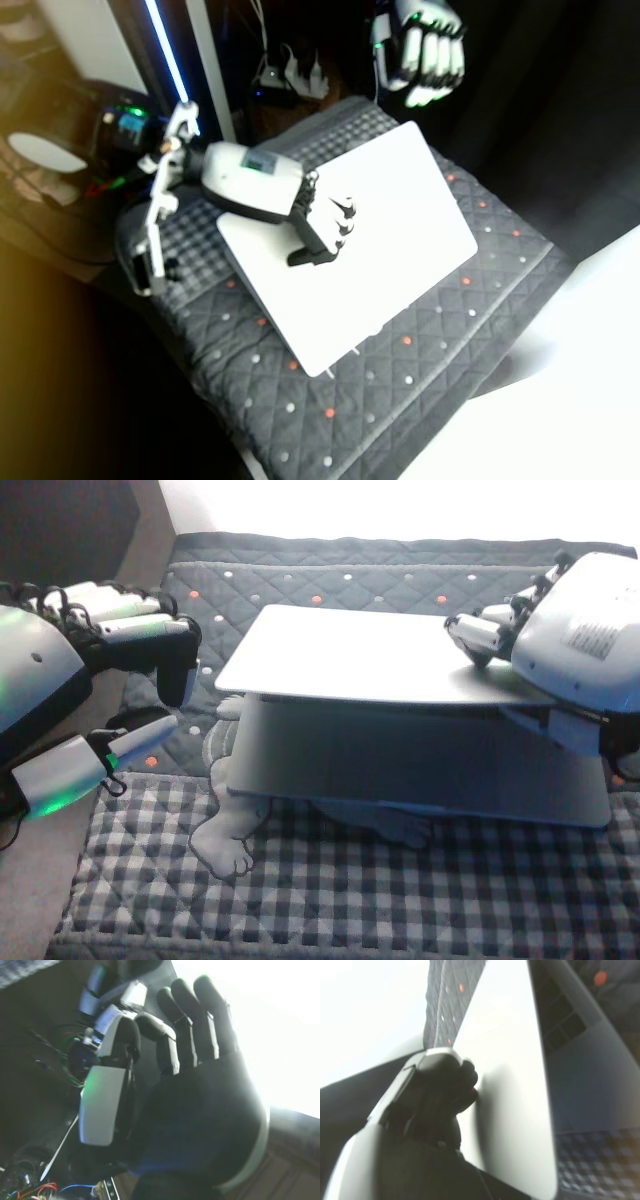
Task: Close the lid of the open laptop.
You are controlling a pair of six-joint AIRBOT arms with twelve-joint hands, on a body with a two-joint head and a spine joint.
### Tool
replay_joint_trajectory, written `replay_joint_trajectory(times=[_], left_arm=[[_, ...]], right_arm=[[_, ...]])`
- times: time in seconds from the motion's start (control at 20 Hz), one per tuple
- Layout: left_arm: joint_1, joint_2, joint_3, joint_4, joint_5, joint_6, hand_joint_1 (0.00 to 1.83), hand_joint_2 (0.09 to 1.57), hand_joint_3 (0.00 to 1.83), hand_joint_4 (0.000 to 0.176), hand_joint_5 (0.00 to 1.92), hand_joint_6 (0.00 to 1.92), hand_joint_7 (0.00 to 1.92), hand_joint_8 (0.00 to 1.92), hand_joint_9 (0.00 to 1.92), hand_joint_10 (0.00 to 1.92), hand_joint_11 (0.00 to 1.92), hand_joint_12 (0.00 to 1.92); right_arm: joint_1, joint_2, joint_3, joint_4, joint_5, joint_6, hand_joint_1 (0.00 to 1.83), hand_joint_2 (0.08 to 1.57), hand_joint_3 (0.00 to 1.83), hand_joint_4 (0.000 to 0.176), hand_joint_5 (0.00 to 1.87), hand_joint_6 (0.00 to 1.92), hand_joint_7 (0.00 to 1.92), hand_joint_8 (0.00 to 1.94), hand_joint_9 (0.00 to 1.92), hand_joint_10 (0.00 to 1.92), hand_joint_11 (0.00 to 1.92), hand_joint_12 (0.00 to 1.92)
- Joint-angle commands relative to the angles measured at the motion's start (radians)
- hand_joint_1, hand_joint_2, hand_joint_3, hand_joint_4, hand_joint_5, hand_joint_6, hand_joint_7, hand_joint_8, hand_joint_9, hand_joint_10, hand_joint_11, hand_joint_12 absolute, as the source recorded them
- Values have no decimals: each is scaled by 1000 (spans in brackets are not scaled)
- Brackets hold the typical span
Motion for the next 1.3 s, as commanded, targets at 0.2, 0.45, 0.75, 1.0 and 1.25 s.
replay_joint_trajectory(times=[0.2, 0.45, 0.75, 1.0, 1.25], left_arm=[[-7, 11, 11, -74, -146, 28, 742, 1424, 0, 66, 456, 1754, 201, 1337, 141, 1515, 4, 1888], [-6, 11, 23, -125, -154, 50, 713, 1351, 0, 0, 286, 1101, 225, 1157, 126, 1325, 0, 1732], [-2, 11, 30, -152, -151, 56, 594, 1356, 1, 0, 286, 1023, 226, 1082, 111, 1205, 0, 1653], [-1, 11, 33, -160, -149, 60, 585, 1346, 0, 0, 244, 1057, 226, 1035, 76, 1152, 0, 1567], [1, 9, 41, -166, -142, 60, 626, 1340, 0, 0, 155, 1030, 221, 948, 86, 1111, 0, 1566]], right_arm=[[-61, 6, 19, -312, -42, 442, 624, 1362, 0, 0, 174, 1163, 433, 966, 576, 1397, 517, 1855], [-117, 27, 9, -631, 21, 816, 487, 1280, 0, 0, 94, 720, 296, 458, 315, 1101, 255, 1745], [-164, 30, 6, -838, 61, 1064, 433, 1307, 0, 0, 194, 183, 287, 6, 166, 353, 0, 1393], [-176, 37, 5, -887, 87, 1114, 359, 1317, 4, 0, 157, 63, 170, 4, 97, 236, 0, 1141], [-175, 74, 4, -787, 189, 1034, 424, 1371, 2, 0, 59, 24, 95, 0, 1, 384, 0, 1248]])
